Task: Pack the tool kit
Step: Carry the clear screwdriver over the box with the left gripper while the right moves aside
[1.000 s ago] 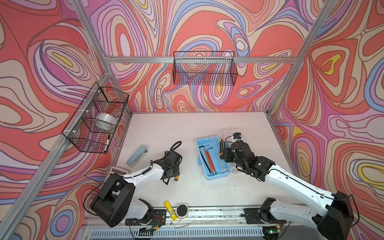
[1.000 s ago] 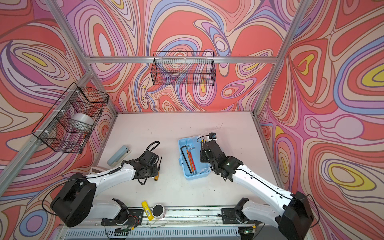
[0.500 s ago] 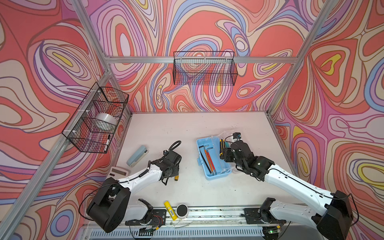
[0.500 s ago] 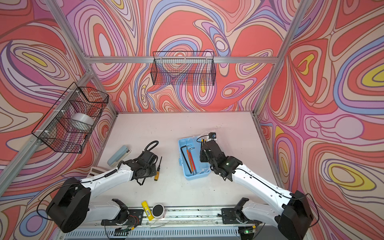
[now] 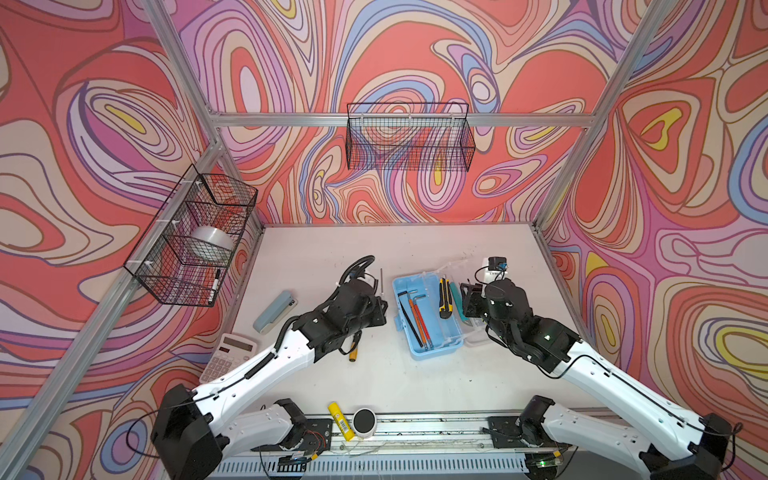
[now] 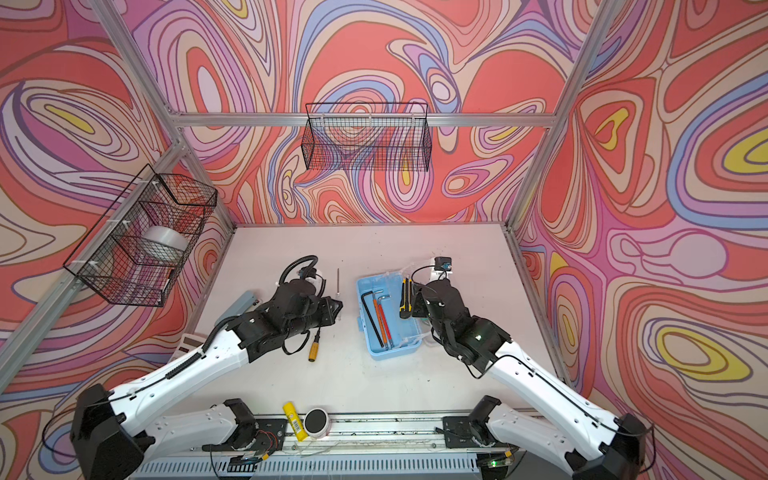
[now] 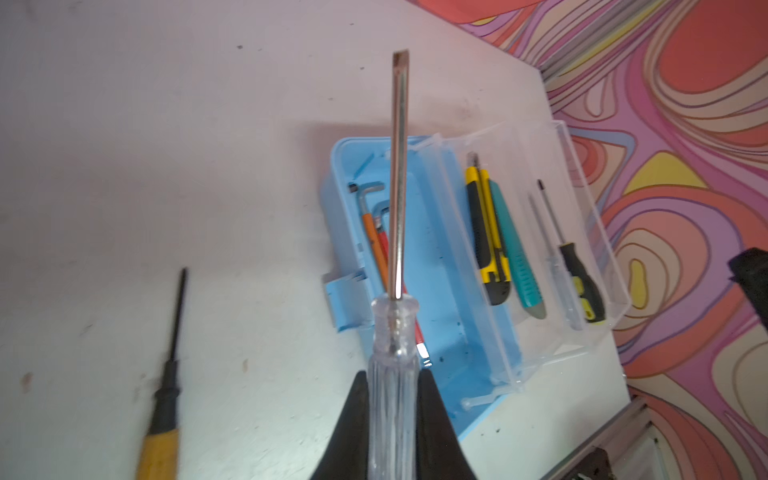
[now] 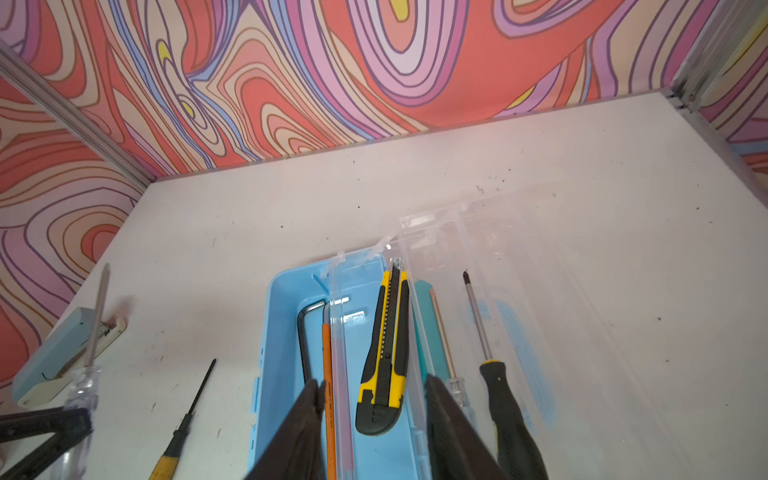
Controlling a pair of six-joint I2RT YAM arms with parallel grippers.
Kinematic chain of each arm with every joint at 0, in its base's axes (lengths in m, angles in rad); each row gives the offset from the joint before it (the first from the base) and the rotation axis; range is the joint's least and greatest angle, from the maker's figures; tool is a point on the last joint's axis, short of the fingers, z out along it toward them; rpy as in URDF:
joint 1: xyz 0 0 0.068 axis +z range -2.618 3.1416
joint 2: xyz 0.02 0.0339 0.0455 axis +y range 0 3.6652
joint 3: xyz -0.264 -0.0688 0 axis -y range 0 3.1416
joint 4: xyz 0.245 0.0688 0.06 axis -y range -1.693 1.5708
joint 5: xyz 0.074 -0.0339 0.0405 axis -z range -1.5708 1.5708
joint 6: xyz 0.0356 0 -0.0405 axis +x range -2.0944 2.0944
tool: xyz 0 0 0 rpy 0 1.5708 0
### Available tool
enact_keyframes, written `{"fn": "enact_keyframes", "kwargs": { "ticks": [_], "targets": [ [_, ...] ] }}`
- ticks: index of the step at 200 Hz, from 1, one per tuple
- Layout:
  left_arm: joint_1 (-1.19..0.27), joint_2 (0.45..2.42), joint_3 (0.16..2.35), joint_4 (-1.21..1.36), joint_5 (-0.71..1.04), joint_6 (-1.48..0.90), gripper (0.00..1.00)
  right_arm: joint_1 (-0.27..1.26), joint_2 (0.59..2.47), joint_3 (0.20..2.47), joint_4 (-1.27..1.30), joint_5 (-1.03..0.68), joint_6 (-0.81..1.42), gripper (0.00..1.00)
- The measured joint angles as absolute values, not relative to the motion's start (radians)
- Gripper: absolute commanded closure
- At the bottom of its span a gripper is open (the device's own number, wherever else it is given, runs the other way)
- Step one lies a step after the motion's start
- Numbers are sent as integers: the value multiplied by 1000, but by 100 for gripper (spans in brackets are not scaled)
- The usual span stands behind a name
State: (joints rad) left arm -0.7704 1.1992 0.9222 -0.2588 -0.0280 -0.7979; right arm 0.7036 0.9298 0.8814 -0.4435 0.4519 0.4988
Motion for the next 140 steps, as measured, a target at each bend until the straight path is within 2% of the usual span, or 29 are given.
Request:
{"fn": "enact_keyframes", "kwargs": {
  "ticks": [77, 140],
  "targets": [
    [-888, 1648, 1203, 108, 44, -928, 92, 704, 725, 888, -539, 569, 517, 61],
    [-946, 1919, 1308, 368, 47, -1123, 91, 704, 690, 913, -580, 595, 514, 61]
  ]
}}
